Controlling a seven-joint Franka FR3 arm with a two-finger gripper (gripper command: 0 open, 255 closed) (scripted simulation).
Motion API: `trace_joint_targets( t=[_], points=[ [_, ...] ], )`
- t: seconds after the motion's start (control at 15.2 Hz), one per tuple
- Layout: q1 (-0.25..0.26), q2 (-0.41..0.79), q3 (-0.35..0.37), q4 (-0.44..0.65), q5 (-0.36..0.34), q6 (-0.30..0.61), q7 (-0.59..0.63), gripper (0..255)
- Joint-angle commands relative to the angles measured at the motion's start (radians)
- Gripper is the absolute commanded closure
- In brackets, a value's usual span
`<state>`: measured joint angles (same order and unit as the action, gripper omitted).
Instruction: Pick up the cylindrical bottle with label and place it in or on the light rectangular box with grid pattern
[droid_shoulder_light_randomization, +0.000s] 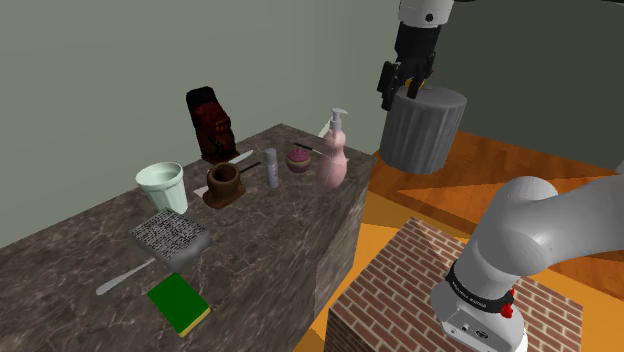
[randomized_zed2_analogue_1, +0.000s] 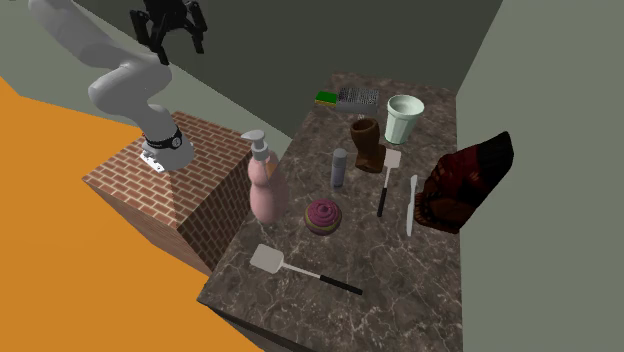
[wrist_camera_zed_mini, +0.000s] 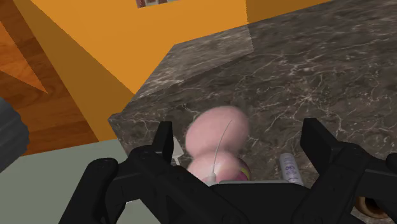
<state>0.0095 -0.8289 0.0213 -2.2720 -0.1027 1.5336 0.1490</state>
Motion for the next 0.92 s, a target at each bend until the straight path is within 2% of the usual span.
trace_joint_targets(
  t=[0.0, 0.4, 0.86],
  points=[
    [0.000, 0.000, 0.000, 0.000, 0.000, 0.000, 0.000, 0],
    [0.006, 0.186, 0.012, 0.013, 0.026, 0.155, 0.035, 0],
    [0.014, 0.429, 0.026, 0.088, 0.048, 0.305, 0.068, 0]
  ],
)
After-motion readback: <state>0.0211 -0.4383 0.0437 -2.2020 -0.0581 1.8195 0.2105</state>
